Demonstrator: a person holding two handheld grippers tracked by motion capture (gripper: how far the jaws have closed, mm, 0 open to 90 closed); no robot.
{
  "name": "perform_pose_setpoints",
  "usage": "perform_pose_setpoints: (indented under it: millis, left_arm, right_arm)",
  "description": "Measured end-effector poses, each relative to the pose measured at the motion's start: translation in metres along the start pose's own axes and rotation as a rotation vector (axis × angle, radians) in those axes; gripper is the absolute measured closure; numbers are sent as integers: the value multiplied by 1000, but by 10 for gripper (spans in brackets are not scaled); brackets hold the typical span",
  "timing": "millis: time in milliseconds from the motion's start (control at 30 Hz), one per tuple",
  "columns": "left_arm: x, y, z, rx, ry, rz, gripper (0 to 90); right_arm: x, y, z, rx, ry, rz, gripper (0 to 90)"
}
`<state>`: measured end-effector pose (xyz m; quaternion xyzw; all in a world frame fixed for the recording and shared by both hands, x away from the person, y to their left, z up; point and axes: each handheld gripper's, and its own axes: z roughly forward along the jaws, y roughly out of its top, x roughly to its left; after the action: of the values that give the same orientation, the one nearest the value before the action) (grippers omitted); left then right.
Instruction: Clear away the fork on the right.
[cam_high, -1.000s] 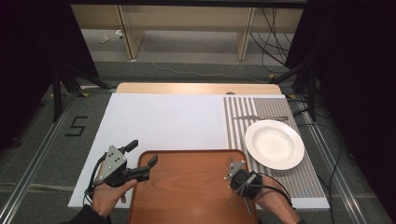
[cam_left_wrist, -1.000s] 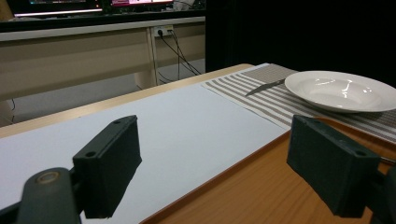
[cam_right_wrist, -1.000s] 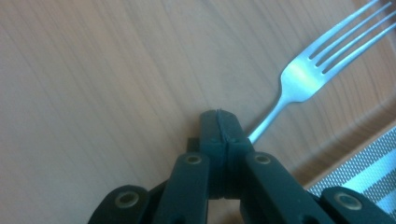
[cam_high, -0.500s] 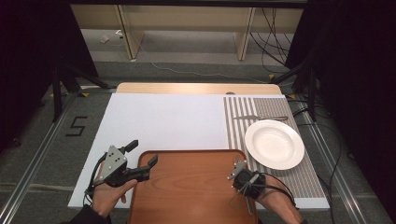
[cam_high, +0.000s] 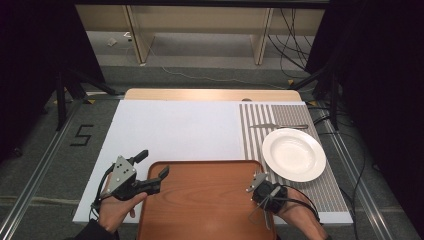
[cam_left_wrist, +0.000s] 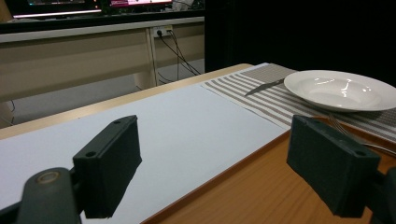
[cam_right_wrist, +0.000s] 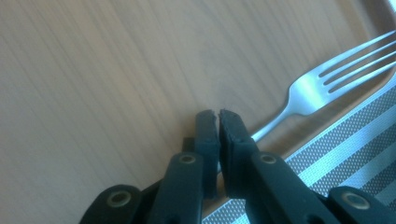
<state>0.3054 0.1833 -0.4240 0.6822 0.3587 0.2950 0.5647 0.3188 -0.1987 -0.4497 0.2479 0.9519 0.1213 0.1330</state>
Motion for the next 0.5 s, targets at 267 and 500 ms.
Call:
perform_pose_setpoints:
  millis: [267,500]
  left_arm:
    - [0,0,0,1,-2,0,169]
    - [0,0,0,0,-2,0,169]
  right_arm:
    - [-2,1,-8,-146,30,39,631]
    - [-8,0,-17,-329,100,127,506]
